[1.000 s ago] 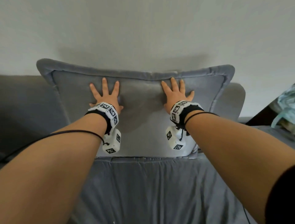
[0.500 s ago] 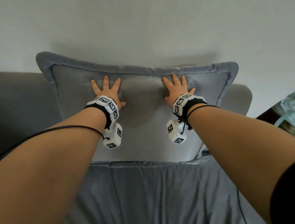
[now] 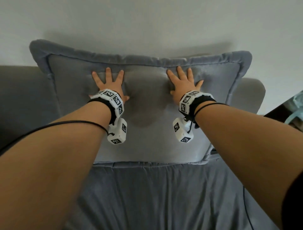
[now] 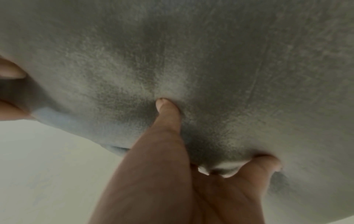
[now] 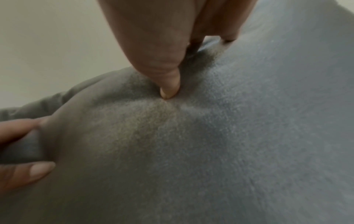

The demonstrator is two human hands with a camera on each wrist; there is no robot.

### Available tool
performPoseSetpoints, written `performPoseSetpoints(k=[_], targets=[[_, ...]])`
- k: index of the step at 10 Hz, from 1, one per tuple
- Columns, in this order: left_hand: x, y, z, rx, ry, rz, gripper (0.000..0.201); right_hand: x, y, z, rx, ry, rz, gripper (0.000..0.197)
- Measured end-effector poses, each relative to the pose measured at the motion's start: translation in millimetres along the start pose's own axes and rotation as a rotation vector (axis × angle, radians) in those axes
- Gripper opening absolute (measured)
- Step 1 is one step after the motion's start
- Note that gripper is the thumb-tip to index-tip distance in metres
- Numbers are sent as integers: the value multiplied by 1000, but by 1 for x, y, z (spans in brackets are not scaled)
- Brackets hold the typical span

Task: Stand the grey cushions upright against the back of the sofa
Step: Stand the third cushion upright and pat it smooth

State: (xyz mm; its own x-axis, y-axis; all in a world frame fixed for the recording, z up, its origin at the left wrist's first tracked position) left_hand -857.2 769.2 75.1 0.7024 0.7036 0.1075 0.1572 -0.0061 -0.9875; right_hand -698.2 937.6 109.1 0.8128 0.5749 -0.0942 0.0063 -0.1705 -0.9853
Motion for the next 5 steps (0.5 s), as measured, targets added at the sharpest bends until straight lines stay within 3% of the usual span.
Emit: performPoseSetpoints(k=[3, 5], targets=[[4, 1, -41, 34, -18, -26, 92, 18, -4, -29, -45, -91, 1, 70], [32, -15, -67, 26, -126, -47, 96, 33, -9, -56, -39, -145, 141, 65]])
Point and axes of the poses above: each hand's wrist, its own z-axis towards the middle knuckle, its own y-axis out of the palm, x = y × z, the point moved 3 cm from there along z, towards the middle knuckle, and after that the axes turned 14 degrees about y, right-handed, at the moved point
